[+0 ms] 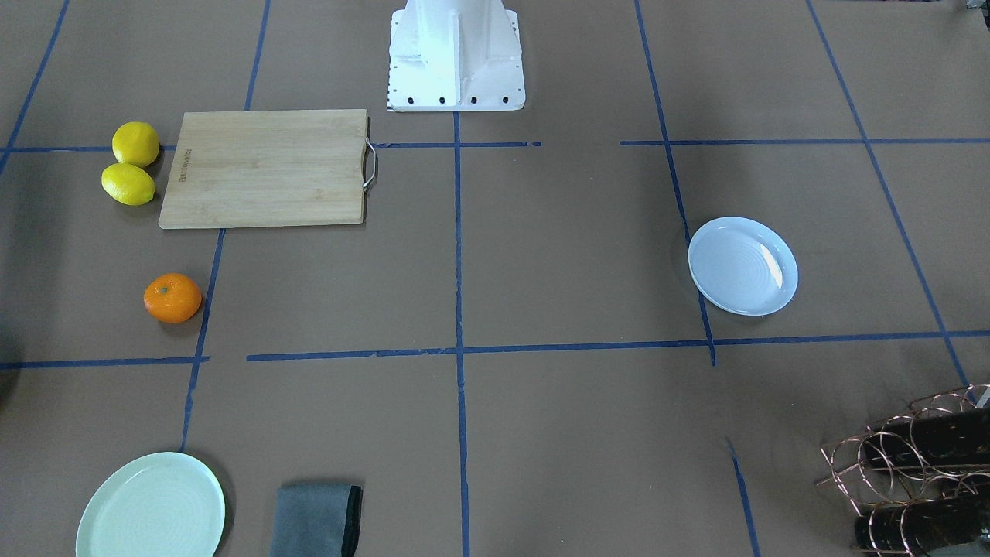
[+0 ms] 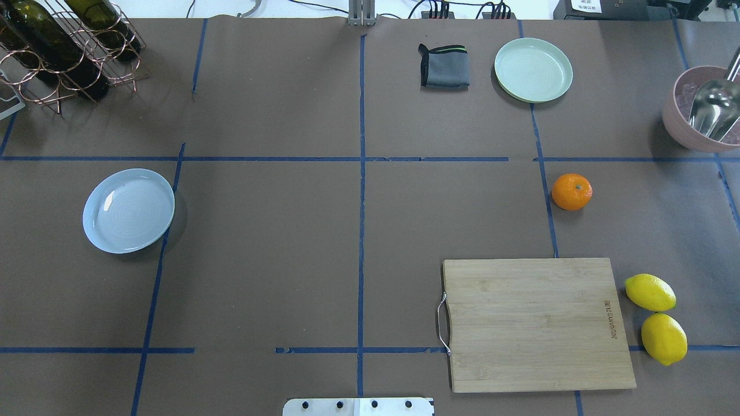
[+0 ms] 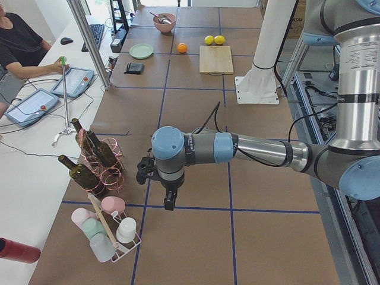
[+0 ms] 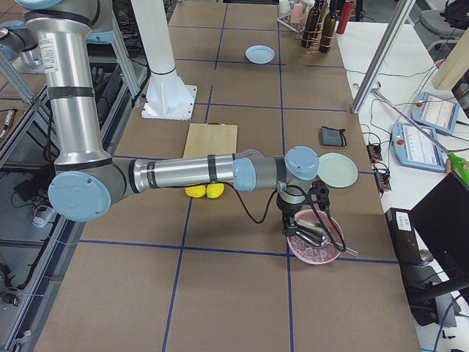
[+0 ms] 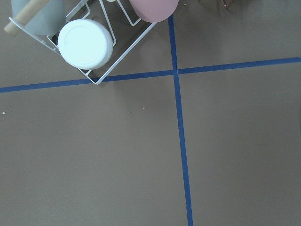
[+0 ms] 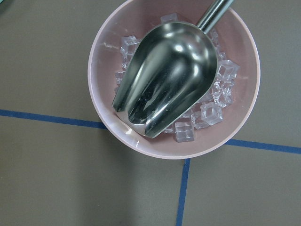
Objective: Pick orange to plate
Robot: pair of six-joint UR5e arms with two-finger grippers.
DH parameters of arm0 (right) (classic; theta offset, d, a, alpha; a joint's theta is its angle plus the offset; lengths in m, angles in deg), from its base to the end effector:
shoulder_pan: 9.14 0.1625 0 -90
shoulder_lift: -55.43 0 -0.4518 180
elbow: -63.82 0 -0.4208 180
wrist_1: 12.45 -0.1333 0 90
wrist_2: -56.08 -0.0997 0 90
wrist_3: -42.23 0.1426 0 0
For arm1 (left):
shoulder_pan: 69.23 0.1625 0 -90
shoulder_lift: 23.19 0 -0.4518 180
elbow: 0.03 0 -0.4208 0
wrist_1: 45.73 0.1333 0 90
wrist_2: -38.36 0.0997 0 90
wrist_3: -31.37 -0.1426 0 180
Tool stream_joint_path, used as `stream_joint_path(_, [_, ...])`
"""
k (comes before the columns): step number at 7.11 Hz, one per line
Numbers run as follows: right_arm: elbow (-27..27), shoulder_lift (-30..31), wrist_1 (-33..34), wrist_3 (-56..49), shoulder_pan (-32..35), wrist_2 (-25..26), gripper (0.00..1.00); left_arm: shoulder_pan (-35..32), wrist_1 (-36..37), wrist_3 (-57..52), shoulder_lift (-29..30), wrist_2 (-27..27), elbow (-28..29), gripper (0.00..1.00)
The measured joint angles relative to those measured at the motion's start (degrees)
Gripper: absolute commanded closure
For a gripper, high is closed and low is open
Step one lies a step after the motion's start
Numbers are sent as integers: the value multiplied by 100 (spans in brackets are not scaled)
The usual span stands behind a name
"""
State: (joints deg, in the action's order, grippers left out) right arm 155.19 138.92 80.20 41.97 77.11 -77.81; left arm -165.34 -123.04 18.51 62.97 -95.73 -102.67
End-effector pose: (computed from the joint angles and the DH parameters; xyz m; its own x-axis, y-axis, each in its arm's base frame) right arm -0.0034 -0.5777 0.6469 0.7147 -0.1147 0.6900 0.0684 0.9932 0.0943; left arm -0.0848 -0.4718 0.6579 0.7150 0.1005 -0.6919 -0.0543 0.9946 0.0884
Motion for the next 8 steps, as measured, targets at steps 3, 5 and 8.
stream_joint_path(3, [50, -45, -5, 7, 1, -9, 0, -27, -151, -198, -98, -26, -174, 0])
stream_joint_path(5, [203, -87, 46, 16, 80, -57, 0, -14, -458, -246, -117, -27, -57, 0])
stream_joint_path(8, [460, 30, 85, 17, 169, -77, 0, 7, -1654, -233, -264, -417, 379, 0])
